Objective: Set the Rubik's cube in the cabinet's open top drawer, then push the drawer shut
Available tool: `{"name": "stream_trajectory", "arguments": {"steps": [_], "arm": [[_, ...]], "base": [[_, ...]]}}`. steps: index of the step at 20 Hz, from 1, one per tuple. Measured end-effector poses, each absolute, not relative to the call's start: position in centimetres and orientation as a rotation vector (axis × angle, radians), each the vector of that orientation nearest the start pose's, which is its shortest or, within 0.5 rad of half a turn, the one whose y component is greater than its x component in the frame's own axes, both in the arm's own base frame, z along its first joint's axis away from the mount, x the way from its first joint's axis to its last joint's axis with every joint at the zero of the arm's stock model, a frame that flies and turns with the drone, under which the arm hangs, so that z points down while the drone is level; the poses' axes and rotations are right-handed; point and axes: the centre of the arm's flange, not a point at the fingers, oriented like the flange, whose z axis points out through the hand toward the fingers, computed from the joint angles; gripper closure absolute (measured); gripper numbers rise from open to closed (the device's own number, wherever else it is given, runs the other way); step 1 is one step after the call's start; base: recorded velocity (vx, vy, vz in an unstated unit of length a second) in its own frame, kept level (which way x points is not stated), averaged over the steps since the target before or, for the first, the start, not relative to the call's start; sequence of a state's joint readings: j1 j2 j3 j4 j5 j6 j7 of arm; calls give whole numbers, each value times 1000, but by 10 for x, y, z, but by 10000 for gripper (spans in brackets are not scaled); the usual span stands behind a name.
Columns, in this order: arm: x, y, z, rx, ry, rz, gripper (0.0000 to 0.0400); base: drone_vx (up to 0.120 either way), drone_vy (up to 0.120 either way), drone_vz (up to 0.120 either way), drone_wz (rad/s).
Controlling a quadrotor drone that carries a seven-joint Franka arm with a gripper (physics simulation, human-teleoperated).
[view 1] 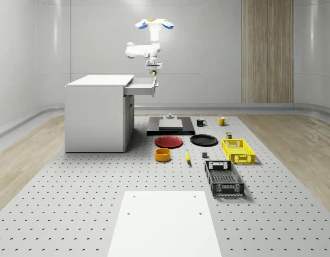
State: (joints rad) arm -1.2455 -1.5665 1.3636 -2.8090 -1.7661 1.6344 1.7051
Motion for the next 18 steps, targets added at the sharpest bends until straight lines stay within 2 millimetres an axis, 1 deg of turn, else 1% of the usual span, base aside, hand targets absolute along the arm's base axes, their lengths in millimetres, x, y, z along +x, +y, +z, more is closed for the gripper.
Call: {"name": "stream_trajectory", "arguments": {"steps": [3,7,16,17,18], "arm": [[325,0,499,1,-2,786,75],[325,0,499,1,-2,786,75],[325,0,499,1,-2,786,75],[325,0,499,1,-2,786,75],[325,0,499,1,-2,786,75]], "base": [[13,-120,0,0],[110,-120,0,0],[0,-120,0,0],[80,-120,0,0],[120,0,0,0]]}}
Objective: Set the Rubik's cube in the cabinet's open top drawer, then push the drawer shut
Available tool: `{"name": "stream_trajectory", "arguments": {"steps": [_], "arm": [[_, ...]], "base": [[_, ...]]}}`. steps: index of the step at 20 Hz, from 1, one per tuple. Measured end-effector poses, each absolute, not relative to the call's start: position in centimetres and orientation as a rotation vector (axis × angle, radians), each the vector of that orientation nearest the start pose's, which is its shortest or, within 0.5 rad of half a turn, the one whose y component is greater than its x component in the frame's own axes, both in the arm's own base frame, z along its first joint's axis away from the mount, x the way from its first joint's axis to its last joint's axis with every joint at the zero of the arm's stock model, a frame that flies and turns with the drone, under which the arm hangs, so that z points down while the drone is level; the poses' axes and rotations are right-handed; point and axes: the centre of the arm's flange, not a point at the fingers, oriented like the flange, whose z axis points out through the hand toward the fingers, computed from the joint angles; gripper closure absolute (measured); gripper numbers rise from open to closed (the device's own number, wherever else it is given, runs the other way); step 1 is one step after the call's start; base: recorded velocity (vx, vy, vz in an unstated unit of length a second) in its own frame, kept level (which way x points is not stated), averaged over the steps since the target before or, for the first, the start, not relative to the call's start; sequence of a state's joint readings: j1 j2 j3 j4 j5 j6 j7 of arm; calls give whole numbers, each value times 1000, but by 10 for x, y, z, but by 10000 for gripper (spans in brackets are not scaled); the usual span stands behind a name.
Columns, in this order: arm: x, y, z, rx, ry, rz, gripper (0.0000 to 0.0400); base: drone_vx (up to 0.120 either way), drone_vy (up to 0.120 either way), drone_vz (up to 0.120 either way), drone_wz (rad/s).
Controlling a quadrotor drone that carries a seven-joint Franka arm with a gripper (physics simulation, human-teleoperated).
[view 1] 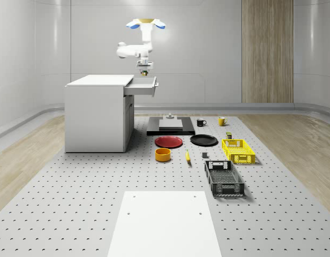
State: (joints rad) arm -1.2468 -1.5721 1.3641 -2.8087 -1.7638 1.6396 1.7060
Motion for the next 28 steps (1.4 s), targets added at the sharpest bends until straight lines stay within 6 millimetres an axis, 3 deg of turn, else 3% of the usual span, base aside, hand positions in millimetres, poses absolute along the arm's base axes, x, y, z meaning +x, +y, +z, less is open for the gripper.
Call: {"name": "stream_trajectory", "arguments": {"steps": [8,28], "arm": [[325,0,516,1,-2,786,75],[325,0,615,1,-2,786,75]], "base": [[10,0,0,0],[0,0,0,0]]}}
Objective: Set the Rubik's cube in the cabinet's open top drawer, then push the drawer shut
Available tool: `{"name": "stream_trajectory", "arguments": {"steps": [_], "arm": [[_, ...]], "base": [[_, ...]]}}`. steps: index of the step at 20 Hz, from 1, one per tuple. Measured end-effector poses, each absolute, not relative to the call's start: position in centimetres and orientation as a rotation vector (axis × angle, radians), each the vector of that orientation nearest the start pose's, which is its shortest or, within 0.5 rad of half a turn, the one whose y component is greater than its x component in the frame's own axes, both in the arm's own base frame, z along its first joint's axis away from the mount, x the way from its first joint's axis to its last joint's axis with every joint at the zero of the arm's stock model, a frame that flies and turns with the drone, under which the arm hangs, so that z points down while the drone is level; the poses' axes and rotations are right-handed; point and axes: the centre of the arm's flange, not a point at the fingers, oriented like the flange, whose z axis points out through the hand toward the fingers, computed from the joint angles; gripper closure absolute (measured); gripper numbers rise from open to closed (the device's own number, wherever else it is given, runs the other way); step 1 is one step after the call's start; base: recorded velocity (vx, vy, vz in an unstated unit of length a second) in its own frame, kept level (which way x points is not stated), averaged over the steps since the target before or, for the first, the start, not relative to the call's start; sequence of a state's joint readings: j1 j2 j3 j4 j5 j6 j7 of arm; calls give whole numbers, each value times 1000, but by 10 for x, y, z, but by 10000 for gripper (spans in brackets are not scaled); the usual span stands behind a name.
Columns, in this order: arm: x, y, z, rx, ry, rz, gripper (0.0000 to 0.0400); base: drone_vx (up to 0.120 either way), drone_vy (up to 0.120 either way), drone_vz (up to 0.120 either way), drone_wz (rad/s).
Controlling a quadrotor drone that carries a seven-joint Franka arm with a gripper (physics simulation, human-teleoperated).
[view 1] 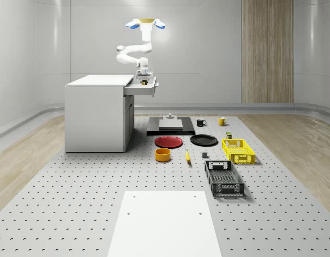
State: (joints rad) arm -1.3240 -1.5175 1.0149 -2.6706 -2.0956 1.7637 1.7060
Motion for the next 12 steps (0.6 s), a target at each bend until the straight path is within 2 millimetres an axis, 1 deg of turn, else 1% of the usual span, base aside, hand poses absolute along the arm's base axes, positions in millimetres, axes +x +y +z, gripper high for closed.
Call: {"name": "stream_trajectory", "arguments": {"steps": [6,9,12], "arm": [[325,0,634,0,-2,786,75],[325,0,640,0,-2,786,39],[325,0,636,0,-2,786,18]], "base": [[0,0,0,0],[0,0,0,0],[0,0,0,0]]}}
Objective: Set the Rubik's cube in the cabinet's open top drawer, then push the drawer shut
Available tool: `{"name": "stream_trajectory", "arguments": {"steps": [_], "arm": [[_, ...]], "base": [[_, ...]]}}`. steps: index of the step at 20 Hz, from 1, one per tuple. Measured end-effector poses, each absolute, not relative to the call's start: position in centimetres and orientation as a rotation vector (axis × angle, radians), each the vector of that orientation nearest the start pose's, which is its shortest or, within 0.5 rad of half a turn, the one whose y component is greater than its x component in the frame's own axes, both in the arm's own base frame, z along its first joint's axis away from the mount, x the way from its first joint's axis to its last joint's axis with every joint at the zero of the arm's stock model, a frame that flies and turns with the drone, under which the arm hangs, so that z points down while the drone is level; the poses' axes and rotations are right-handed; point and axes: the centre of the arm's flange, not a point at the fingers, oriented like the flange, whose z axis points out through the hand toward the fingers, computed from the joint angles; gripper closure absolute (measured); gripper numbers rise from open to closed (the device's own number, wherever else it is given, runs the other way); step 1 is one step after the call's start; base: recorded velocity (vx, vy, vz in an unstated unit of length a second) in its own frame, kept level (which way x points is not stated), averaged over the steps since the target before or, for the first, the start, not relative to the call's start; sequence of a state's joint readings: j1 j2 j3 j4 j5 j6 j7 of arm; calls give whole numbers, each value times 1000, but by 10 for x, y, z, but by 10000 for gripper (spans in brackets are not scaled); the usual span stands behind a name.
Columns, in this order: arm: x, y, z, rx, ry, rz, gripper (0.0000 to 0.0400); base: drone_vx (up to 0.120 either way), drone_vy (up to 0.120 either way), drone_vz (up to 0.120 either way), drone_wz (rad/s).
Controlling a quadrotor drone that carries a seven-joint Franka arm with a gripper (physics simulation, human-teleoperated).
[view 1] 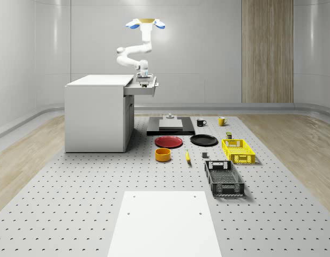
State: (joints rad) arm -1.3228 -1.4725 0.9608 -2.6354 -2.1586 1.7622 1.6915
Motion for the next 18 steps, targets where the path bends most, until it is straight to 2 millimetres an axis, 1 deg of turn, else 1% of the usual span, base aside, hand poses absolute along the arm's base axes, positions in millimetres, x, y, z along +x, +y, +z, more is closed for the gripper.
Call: {"name": "stream_trajectory", "arguments": {"steps": [2,4,8,14,18], "arm": [[325,0,630,0,-2,786,11],[325,0,624,0,-2,786,7],[325,0,617,0,-2,786,2],[325,0,612,0,-2,786,1],[325,0,611,0,-2,786,0]], "base": [[0,0,20,0],[0,20,120,0],[-120,120,120,0],[-120,120,120,0],[-10,120,0,0]]}}
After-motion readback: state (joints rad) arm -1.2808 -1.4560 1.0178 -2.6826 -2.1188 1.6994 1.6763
